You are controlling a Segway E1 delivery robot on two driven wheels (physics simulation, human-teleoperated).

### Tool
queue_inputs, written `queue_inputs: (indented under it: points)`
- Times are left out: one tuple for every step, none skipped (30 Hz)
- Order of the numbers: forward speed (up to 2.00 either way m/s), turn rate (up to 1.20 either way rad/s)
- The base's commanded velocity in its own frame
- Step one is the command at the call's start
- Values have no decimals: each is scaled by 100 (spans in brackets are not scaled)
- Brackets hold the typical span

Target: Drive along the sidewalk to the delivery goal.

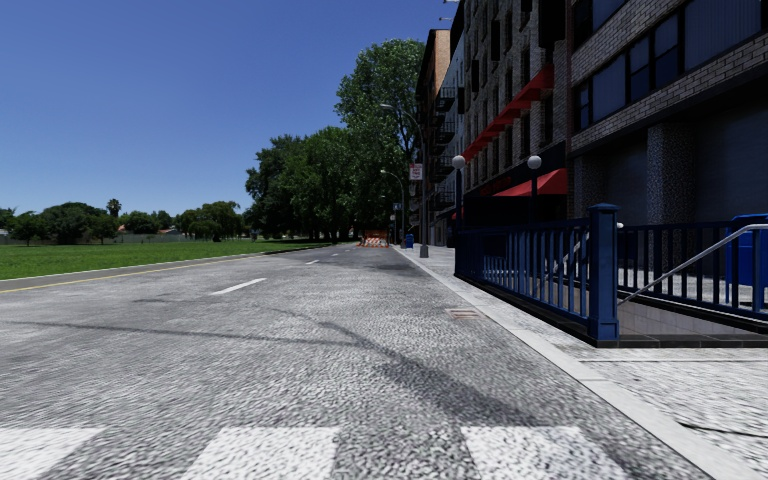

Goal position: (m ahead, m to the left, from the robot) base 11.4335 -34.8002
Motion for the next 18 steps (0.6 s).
queue_inputs:
  points:
    - [0,0]
    - [0,0]
    - [0,0]
    - [0,0]
    - [0,0]
    - [0,0]
    - [0,0]
    - [0,0]
    - [0,0]
    - [0,0]
    - [0,0]
    - [0,0]
    - [0,0]
    - [0,0]
    - [0,0]
    - [0,0]
    - [0,0]
    - [0,0]
